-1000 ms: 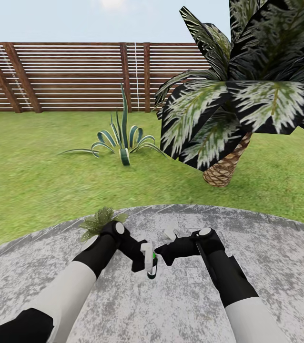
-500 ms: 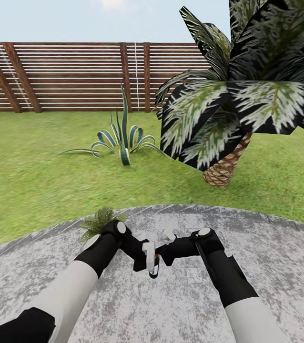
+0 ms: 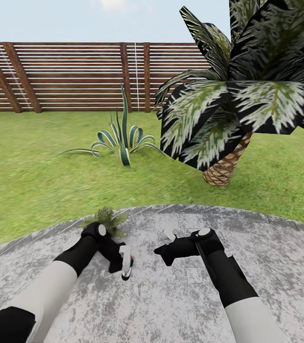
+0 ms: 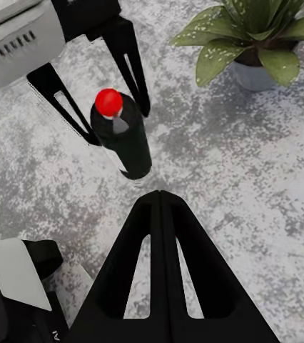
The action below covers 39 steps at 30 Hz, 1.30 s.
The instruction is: Pick up the pesticide atomizer in the garden and spray insectifuge to fully cover both potted plants in the garden.
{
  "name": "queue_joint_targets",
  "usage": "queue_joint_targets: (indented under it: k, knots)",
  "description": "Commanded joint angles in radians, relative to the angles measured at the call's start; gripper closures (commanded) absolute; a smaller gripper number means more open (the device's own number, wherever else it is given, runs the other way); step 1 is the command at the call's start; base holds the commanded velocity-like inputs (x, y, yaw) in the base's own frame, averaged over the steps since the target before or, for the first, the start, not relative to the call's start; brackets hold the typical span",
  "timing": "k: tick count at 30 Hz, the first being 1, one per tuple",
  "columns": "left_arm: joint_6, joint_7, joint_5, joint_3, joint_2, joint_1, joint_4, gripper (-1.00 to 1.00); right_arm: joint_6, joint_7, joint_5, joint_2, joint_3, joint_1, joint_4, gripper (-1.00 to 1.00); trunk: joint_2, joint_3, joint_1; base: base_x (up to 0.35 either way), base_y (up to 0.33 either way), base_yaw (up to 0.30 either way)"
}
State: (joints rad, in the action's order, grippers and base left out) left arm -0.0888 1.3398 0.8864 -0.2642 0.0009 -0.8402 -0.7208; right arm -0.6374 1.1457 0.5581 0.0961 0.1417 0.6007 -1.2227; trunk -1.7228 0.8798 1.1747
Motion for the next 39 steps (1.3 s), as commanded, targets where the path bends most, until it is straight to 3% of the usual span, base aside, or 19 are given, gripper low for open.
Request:
queue_joint_targets:
  k: [1, 6, 8, 13, 14, 17, 19, 20, 21, 24, 26, 29, 30, 31, 33, 34, 36, 38, 39]
  knots:
    - [-0.009, 0.004, 0.002, -0.001, 0.015, 0.0, 0.003, 1.0, -0.007, 0.006, 0.006, 0.0, -0.001, 0.001, -0.001, 1.0, 0.0, 0.001, 0.0, 0.0, 0.0, 0.0]
    - [-0.01, -0.005, 0.001, 0.003, 0.057, 0.0, 0.009, 1.0, -0.006, 0.003, 0.007, 0.001, -0.002, 0.0, 0.001, 1.0, 0.0, 0.001, 0.0, 0.0, 0.0, 0.0]
    - [-0.028, -0.031, 0.0, 0.025, 0.073, 0.0, 0.009, 1.0, -0.005, -0.001, 0.008, 0.001, -0.004, -0.003, 0.002, 1.0, 0.0, 0.001, 0.0, 0.0, 0.0, 0.0]
    - [-0.081, -0.161, 0.0, 0.195, 0.079, 0.005, 0.009, 1.0, 0.004, -0.011, 0.008, -0.005, -0.019, -0.015, 0.015, 1.0, 0.0, 0.001, 0.0, 0.0, 0.0, 0.0]
    - [-0.083, -0.177, 0.0, 0.23, 0.08, 0.007, 0.009, 1.0, 0.005, -0.02, 0.008, -0.006, -0.04, -0.016, 0.015, 1.0, 0.0, 0.001, 0.0, 0.0, 0.0, 0.0]
    - [-0.085, -0.266, 0.0, 0.356, 0.084, 0.012, 0.022, 1.0, 0.016, -0.084, 0.01, -0.009, -0.211, -0.018, 0.016, 1.0, 0.0, 0.001, 0.0, 0.0, 0.0, 0.0]
    - [-0.084, -0.302, 0.0, 0.412, 0.096, 0.013, 0.061, 1.0, 0.08, -0.094, 0.011, -0.017, -0.321, -0.018, 0.016, 1.0, 0.0, 0.001, 0.0, 0.0, 0.0, 0.0]
    - [-0.083, -0.327, 0.0, 0.432, 0.108, 0.013, 0.099, 1.0, 0.148, -0.097, 0.011, -0.024, -0.401, -0.018, 0.015, -1.0, 0.0, 0.001, 0.0, 0.0, 0.0, 0.0]
    - [-0.082, -0.365, -0.001, 0.443, 0.123, 0.013, 0.143, 1.0, 0.22, -0.096, 0.011, -0.029, -0.49, -0.018, 0.015, -1.0, 0.0, 0.001, 0.0, 0.0, 0.0, 0.0]
    - [-0.078, -0.51, -0.005, 0.453, 0.137, 0.013, 0.278, 1.0, 0.36, -0.094, 0.015, -0.035, -0.699, -0.02, 0.017, -1.0, 0.0, 0.001, 0.0, 0.0, 0.0, 0.0]
    - [-0.071, -0.571, -0.007, 0.454, 0.14, 0.013, 0.338, 1.0, 0.414, -0.095, 0.017, -0.036, -0.788, -0.022, 0.024, -1.0, 0.0, 0.001, 0.0, 0.0, 0.0, 0.0]
    - [-0.04, -0.663, -0.022, 0.459, 0.141, 0.016, 0.402, 1.0, 0.5, -0.098, 0.02, -0.037, -0.981, -0.026, 0.073, -1.0, 0.0, 0.001, 0.0, 0.0, 0.0, 0.0]
    - [-0.033, -0.698, -0.045, 0.471, 0.141, 0.023, 0.413, 1.0, 0.529, -0.099, 0.027, -0.037, -1.062, -0.027, 0.084, -1.0, 0.0, 0.001, 0.0, 0.0, 0.0, 0.0]
    - [-0.027, -0.745, -0.09, 0.495, 0.142, 0.038, 0.423, 1.0, 0.564, -0.099, 0.041, -0.036, -1.173, -0.027, 0.094, -1.0, 0.0, 0.001, 0.0, 0.0, 0.0, 0.0]
    - [-0.015, -0.809, -0.179, 0.537, 0.142, 0.07, 0.43, 1.0, 0.595, -0.102, 0.075, -0.036, -1.329, -0.027, 0.102, -1.0, 0.0, 0.001, 0.0, 0.0, 0.0, 0.0]
    - [-0.005, -0.83, -0.209, 0.547, 0.142, 0.082, 0.432, 1.0, 0.601, -0.111, 0.087, -0.036, -1.376, -0.028, 0.104, -1.0, 0.0, 0.001, 0.0, 0.0, 0.0, 0.0]
    - [0.026, -0.903, -0.277, 0.561, 0.141, 0.124, 0.433, 1.0, 0.609, -0.21, 0.105, -0.036, -1.46, -0.028, 0.148, -1.0, 0.0, 0.001, 0.0, 0.0, 0.0, 0.0]
    - [0.035, -0.959, -0.319, 0.564, 0.14, 0.153, 0.434, 1.0, 0.61, -0.33, 0.113, -0.037, -1.477, -0.028, 0.247, -1.0, 0.0, 0.001, 0.0, 0.0, 0.0, 0.0]
    - [0.038, -1.007, -0.36, 0.565, 0.139, 0.173, 0.438, 1.0, 0.611, -0.446, 0.124, -0.037, -1.481, -0.028, 0.372, -1.0, 0.0, 0.001, 0.0, 0.0, 0.0, 0.0]
